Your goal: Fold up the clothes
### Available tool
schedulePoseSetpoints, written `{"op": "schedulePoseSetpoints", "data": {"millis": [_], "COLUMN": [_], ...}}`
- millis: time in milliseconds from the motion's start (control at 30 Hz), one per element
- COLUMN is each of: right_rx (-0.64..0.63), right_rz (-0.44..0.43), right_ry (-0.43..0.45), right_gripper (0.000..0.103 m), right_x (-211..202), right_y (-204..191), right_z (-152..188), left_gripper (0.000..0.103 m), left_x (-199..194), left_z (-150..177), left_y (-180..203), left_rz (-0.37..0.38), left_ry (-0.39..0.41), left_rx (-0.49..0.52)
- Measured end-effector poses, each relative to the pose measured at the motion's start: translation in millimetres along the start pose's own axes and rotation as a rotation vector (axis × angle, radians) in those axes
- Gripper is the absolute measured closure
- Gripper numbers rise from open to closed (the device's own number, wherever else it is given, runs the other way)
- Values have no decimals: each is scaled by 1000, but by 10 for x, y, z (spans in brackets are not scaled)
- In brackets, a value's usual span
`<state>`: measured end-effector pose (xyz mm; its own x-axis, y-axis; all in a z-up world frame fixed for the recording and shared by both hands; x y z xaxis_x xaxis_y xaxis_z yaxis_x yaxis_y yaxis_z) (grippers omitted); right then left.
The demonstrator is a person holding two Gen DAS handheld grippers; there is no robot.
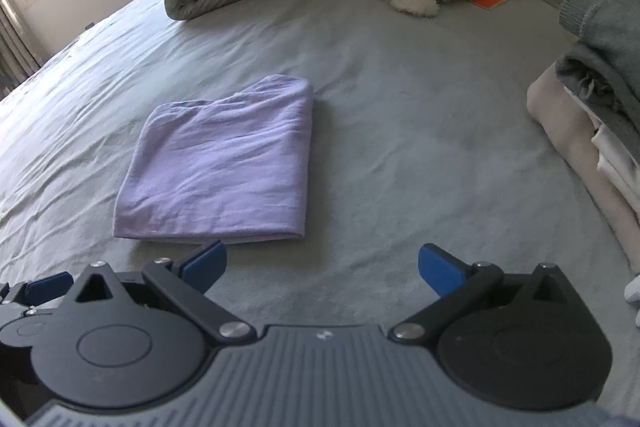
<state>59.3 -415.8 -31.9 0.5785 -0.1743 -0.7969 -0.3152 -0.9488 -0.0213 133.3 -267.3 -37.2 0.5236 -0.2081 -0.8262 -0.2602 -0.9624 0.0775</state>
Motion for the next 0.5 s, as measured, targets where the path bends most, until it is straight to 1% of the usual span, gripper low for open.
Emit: {"op": "schedulePoseSetpoints", "data": {"millis": [133, 267, 500], "right_rx": [-9, -20, -31], "right_rz": [4, -4, -12], "right_ry": [1, 16, 25], "right_gripper": [0, 0, 0], "right_x": [-31, -80, -83], "right_y": [-15, -38, -52], "right_z": [1, -22, -70], "left_gripper": [1, 1, 1], "left_x": [-16, -30, -19], "left_z": [14, 15, -5], "left_y": [29, 48, 80], "left_rz": [9, -2, -6], "left_ry": [-12, -11, -19], "left_rx": [-1, 5, -19]}}
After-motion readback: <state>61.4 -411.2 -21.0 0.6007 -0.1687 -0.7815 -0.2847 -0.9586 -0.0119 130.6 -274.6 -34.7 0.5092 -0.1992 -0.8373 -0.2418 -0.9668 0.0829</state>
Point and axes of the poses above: each gripper's, at about its wrist camera, not at the fingertips, and x roughly the way its jaws point, y to its right, z to its underside, the point moved 4 cm from there along x, roughly the way its jaws point, and after that the axes turned 15 degrees about -x, right-handed, at the moved point
